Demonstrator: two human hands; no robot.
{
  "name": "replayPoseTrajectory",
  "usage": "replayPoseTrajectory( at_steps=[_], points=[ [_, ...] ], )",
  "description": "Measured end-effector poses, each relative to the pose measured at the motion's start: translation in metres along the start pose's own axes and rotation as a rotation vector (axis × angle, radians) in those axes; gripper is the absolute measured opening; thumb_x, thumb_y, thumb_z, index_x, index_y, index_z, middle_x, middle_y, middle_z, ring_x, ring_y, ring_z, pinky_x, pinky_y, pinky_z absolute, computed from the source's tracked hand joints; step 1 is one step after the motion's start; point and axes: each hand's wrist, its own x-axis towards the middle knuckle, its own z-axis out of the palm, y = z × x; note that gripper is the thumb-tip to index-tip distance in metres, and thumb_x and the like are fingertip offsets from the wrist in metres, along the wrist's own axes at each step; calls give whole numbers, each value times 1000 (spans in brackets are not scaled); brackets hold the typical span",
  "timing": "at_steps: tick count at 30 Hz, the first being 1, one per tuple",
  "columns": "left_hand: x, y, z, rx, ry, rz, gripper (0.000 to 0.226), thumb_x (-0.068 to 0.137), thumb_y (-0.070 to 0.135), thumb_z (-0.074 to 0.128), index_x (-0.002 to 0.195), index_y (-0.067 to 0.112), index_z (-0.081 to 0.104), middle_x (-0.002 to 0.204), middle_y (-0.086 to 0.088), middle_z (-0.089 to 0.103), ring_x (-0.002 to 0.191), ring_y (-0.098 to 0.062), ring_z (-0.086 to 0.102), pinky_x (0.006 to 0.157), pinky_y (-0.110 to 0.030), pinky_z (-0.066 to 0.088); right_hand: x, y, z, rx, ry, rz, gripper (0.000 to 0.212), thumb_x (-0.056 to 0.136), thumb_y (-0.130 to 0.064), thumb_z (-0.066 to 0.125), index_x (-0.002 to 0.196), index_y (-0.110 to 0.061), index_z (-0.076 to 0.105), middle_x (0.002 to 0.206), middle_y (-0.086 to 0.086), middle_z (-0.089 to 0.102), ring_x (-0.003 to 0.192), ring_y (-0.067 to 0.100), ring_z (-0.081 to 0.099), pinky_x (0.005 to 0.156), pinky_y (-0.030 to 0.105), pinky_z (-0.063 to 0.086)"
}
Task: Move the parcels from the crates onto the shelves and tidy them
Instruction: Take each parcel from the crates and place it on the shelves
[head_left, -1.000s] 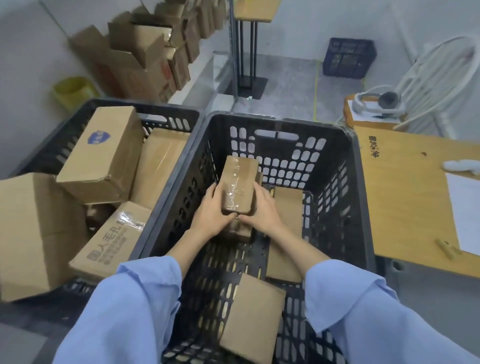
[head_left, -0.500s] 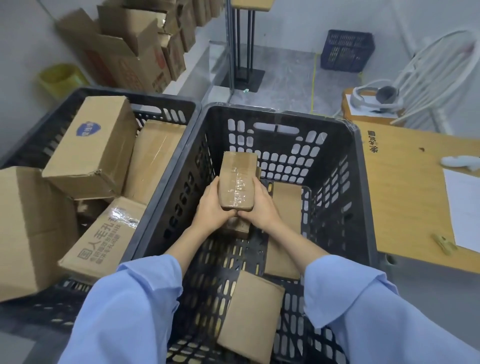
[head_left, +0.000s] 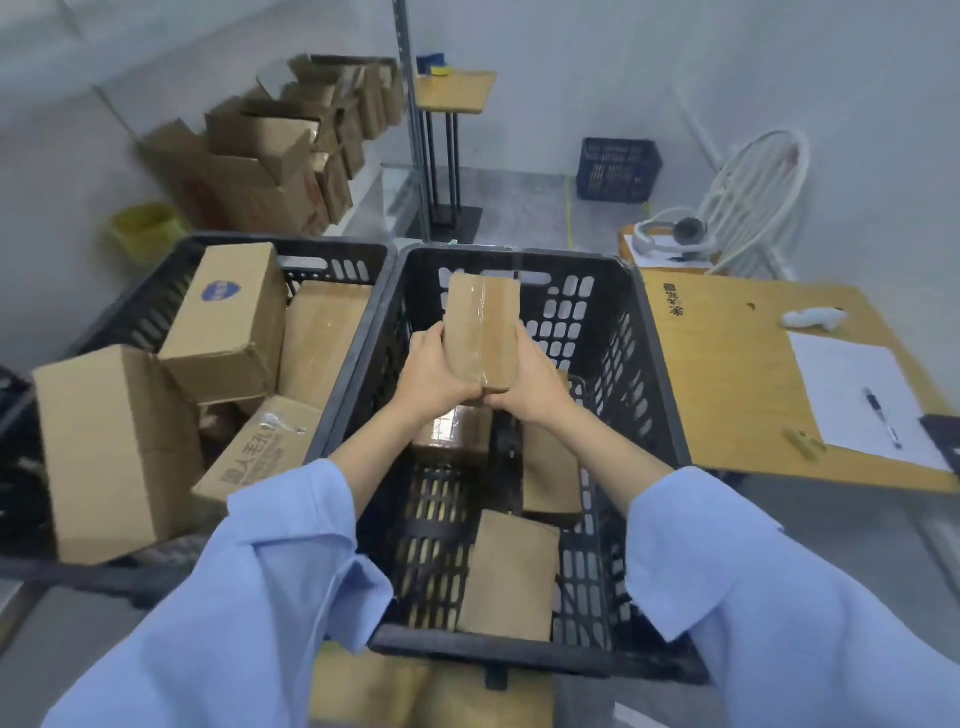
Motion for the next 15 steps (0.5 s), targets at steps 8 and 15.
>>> replayPoseTrajectory(
  at_steps=[8, 15],
  points=[
    [-67, 35, -57, 29, -59, 106, 94, 64, 23, 90, 141, 17, 35, 126, 1, 30, 118, -13, 42, 107, -29, 38, -78, -81, -33, -33, 69, 0, 143, 62, -23, 93, 155, -18, -17, 155, 7, 13, 119, 11, 34, 103, 33, 34],
    [-127, 41, -98, -112, 79, 117, 71, 74, 8, 79, 131, 16, 38, 128, 0, 42, 117, -16, 48, 91, -32, 50, -129, -132, -30, 82, 77, -19, 139, 66, -19, 91, 155, -16, -17, 148, 8, 19, 132, 17, 35, 108, 30, 31]
  ],
)
